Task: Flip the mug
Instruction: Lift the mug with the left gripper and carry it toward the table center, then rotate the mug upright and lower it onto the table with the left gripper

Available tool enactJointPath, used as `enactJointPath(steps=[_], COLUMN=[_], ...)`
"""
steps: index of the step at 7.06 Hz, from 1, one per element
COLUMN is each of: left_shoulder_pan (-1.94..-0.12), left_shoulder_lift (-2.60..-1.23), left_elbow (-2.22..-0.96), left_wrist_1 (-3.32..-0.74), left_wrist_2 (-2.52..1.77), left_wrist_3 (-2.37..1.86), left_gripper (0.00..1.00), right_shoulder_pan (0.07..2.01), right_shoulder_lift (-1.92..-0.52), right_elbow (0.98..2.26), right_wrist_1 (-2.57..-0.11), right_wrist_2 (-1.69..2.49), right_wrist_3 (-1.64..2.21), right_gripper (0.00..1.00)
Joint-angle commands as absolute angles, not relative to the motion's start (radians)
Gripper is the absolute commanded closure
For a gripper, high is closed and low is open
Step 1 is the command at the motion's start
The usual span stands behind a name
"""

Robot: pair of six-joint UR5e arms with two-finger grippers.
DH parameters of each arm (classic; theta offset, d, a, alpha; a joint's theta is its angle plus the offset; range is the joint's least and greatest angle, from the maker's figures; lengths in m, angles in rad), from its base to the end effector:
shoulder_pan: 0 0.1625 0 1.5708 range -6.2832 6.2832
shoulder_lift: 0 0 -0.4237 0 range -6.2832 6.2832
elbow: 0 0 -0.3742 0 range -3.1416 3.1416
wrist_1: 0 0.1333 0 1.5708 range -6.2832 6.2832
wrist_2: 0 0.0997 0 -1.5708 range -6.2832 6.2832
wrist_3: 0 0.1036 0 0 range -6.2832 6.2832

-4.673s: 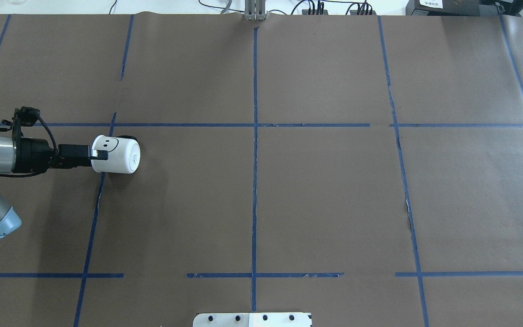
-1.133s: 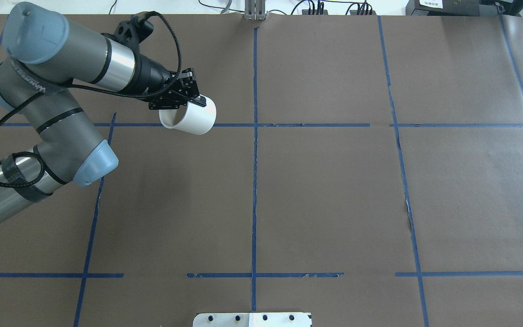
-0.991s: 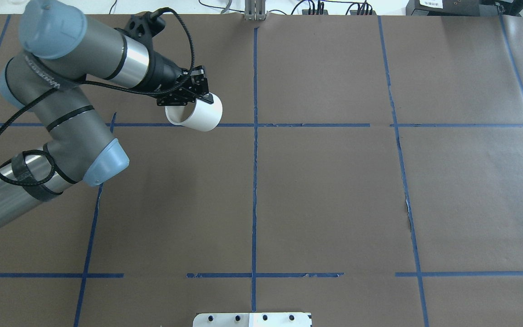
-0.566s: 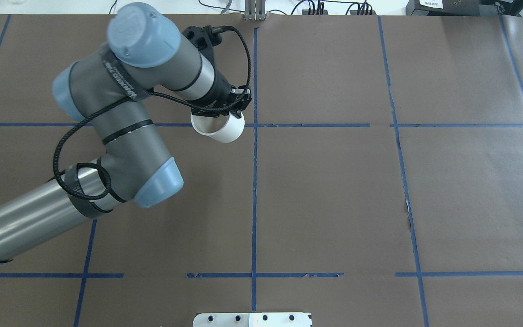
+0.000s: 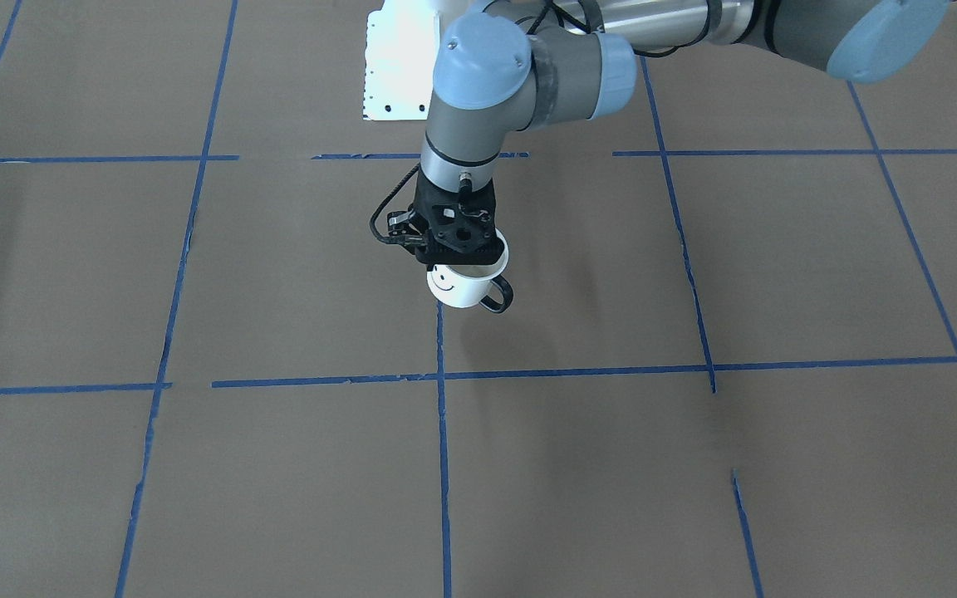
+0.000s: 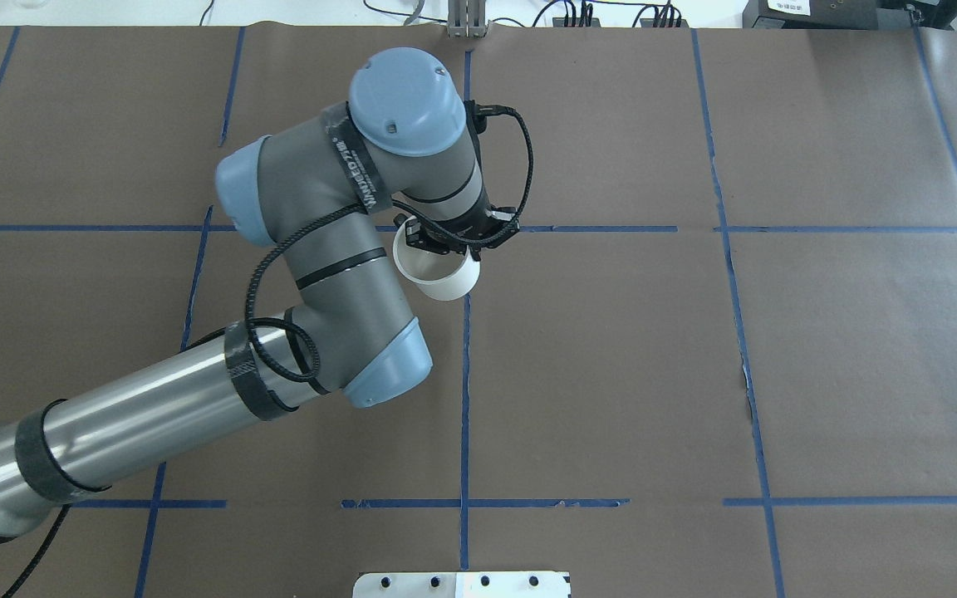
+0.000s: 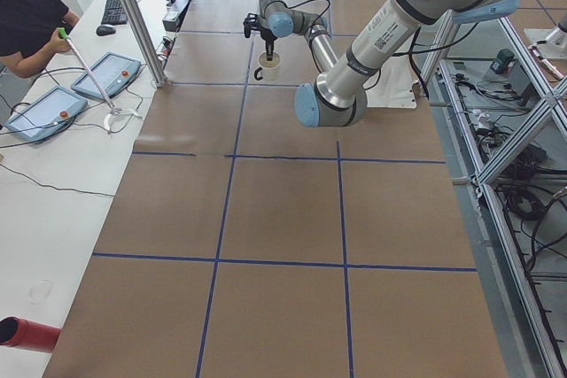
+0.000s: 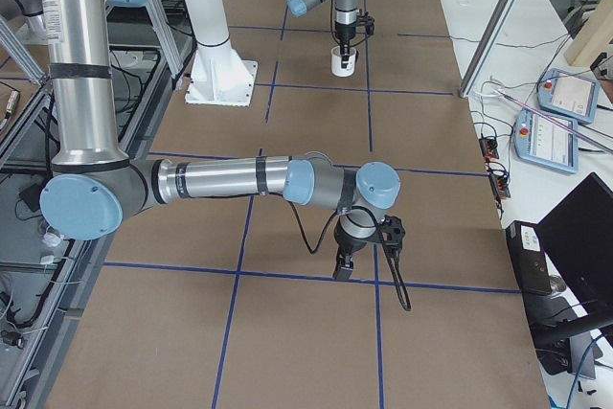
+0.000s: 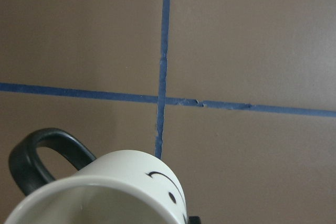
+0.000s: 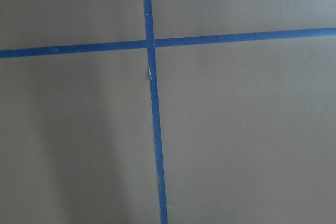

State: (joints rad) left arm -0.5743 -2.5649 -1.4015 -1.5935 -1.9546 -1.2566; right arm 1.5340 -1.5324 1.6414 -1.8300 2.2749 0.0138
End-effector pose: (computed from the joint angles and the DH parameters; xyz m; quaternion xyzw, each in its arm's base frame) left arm 0.5759 -0.4852 0.1075 0.0165 0.4392 -0.0383 0.8974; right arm 0.0487 -0.4771 0.6382 -0.0791 -0.3420 0.0151 0.9363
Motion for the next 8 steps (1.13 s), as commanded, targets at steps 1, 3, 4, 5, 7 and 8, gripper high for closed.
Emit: enactJointPath(steps=[1,3,4,5,7,8], left_shoulder_pan=[-0.534,-0.511,-0.508,-0.508,-0.48,-0.476], left_shoulder_lift=[-2.643,-2.645,-2.64,-2.635,-2.634,-2.634], left_elbow=[-1.301,-1.279,-1.278,-1.276,-1.276,-1.276], left_wrist_1=[-1.534,-1.531,-1.531,-1.532,-1.535,-1.537], left_wrist_2=[-1.886,-1.87,-1.868,-1.865,-1.823,-1.822], left_wrist_3=[-1.255,-1.214,-1.213,-1.212,-1.21,-1.209], left_gripper=[1.0,1.0,1.0,1.0,1.0,1.0], right_shoulder_pan=[1.534,1.534,1.534,1.534,1.534,1.534], right_shoulder_lift=[-1.532,-1.532,-1.532,-1.532,-1.532,-1.532], right_elbow=[1.641,1.641,1.641,1.641,1.641,1.641], right_wrist_1=[-1.83,-1.83,-1.83,-1.83,-1.83,-1.83], right_wrist_2=[2.275,2.275,2.275,2.275,2.275,2.275], right_wrist_3=[0.014,0.014,0.014,0.014,0.014,0.014], right_gripper=[0.0,0.0,0.0,0.0,0.0,0.0])
